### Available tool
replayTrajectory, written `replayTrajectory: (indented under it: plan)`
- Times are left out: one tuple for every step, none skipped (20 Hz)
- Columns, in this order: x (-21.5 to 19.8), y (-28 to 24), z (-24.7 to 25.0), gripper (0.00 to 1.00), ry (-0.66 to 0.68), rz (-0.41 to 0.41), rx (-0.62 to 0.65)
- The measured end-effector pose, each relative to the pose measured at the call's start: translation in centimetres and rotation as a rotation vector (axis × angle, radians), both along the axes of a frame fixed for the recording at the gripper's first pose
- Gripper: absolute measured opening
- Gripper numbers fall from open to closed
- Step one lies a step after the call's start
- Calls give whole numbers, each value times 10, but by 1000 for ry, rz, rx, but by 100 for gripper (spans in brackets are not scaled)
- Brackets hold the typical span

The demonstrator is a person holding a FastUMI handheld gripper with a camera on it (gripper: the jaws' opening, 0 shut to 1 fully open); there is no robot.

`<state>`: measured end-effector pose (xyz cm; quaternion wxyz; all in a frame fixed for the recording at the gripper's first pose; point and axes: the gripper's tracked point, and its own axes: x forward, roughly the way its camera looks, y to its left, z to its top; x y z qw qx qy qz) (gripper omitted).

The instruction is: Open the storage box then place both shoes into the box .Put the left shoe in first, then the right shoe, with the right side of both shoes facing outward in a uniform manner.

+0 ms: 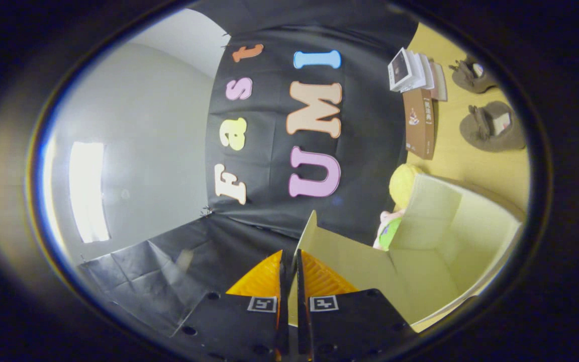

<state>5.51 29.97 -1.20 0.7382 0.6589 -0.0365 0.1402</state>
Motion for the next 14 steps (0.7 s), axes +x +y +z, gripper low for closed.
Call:
replayTrajectory:
  plan:
    - [2, 16, 3, 10, -1, 11, -2]
    - [2, 33, 5, 10, -3, 21, -3]
    - [3, 50, 5, 10, -1, 32, -5]
    - [5, 67, 4, 10, 1, 45, -8]
    - [6, 83, 1, 10, 4, 55, -16]
    - [5, 100, -1, 10, 8, 65, -27]
    - [5, 115, -5, 10, 11, 76, -39]
    - [6, 128, -11, 10, 16, 84, -49]
    - [7, 141, -17, 10, 22, 91, -56]
    - [9, 154, -25, 10, 29, 99, -61]
    - [11, 166, -34, 10, 38, 108, -71]
    - [12, 178, -41, 10, 46, 119, -87]
    - [12, 191, -50, 10, 56, 135, -107]
    - [13, 203, -59, 10, 68, 146, -130]
